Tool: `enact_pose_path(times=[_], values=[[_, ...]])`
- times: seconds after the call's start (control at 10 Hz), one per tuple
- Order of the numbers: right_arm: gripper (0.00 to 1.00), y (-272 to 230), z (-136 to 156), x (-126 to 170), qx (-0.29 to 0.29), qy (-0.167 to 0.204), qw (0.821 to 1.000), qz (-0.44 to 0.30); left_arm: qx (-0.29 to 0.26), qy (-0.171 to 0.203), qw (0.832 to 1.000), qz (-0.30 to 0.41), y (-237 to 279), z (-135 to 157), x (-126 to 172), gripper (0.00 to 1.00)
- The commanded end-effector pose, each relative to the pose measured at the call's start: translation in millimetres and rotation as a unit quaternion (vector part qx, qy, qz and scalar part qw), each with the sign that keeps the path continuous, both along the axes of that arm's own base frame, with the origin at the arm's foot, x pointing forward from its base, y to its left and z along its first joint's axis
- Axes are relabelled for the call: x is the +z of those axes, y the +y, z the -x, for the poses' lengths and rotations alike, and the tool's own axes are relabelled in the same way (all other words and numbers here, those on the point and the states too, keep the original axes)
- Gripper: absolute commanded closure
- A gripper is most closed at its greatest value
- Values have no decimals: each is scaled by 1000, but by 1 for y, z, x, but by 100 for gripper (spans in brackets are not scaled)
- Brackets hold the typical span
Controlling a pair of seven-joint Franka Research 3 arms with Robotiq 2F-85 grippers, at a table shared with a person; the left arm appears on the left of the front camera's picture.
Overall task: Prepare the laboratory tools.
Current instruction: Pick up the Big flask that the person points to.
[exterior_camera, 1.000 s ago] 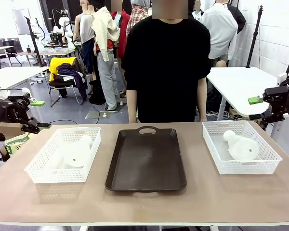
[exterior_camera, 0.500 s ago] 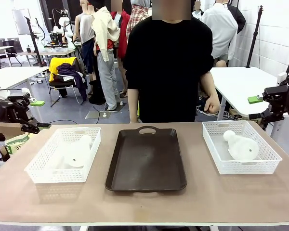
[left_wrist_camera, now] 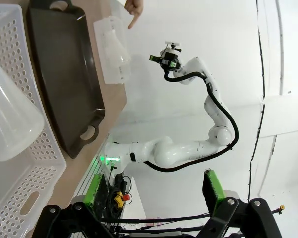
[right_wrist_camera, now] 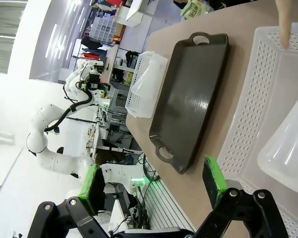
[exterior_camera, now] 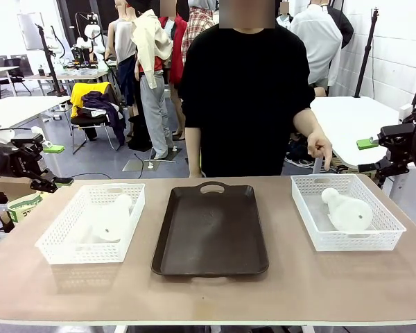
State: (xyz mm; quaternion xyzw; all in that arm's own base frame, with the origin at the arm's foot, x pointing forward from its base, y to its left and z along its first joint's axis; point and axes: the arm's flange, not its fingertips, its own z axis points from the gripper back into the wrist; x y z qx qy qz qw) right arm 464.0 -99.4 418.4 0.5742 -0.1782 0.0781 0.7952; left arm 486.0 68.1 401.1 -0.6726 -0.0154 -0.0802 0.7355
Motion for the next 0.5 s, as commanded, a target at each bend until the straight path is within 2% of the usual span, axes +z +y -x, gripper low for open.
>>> enact_pose_path(times=[0.0, 0.4], values=[[0, 2, -1, -1, -2, -7, 1000, -15, -4, -1, 1000, -7, 2, 2, 0, 0], [0, 2, -1, -1, -2, -7, 1000, -15, -4, -1, 1000, -7, 2, 2, 0, 0]])
